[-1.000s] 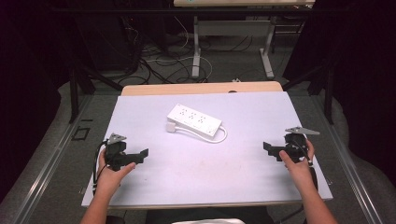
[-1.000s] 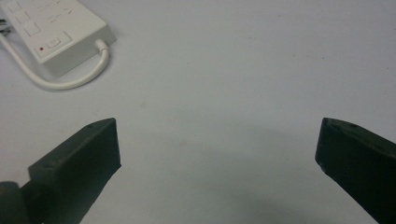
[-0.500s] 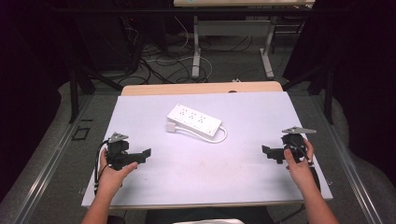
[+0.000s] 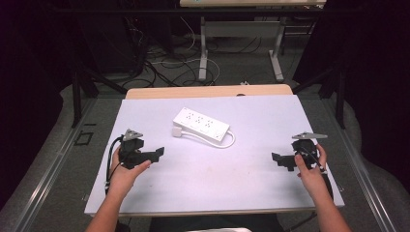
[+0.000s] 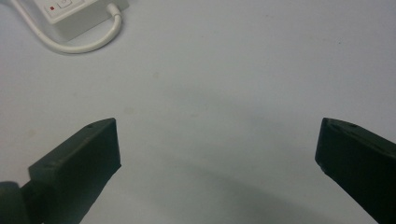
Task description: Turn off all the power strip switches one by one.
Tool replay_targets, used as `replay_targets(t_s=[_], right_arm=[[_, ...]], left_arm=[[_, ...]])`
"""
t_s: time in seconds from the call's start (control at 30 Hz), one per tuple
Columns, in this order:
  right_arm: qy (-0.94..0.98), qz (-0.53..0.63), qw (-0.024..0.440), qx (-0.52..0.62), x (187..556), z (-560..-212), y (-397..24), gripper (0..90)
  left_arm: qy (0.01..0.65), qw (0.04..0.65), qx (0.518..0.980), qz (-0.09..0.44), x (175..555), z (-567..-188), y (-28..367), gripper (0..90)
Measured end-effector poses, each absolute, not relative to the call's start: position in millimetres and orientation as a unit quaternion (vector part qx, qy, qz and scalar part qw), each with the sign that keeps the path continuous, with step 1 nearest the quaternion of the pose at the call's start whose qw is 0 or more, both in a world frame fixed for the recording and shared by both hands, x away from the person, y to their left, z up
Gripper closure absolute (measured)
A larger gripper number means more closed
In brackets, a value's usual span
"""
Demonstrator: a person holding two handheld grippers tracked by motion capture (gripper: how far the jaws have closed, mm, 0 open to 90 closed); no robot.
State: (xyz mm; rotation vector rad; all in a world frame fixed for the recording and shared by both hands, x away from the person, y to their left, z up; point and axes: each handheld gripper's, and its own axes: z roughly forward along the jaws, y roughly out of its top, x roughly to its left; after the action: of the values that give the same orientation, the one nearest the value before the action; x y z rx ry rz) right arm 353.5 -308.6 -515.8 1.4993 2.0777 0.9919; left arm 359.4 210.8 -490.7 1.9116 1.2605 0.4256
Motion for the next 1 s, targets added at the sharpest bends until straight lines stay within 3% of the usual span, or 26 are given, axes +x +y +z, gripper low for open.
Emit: replay_targets(t_s=[0.47, 1.0], right_arm=[[0.743, 0.355, 0.187, 0.536, 353, -517, -306, 0.0], [0.740, 0.357, 0.183, 0.540, 352, -520, -307, 0.0]], left_arm=[[0.463, 0.396, 0.773, 0.175, 382, -467, 169, 32.6], [0.445, 0.391, 0.788, 0.166, 408, -459, 132, 41.3]])
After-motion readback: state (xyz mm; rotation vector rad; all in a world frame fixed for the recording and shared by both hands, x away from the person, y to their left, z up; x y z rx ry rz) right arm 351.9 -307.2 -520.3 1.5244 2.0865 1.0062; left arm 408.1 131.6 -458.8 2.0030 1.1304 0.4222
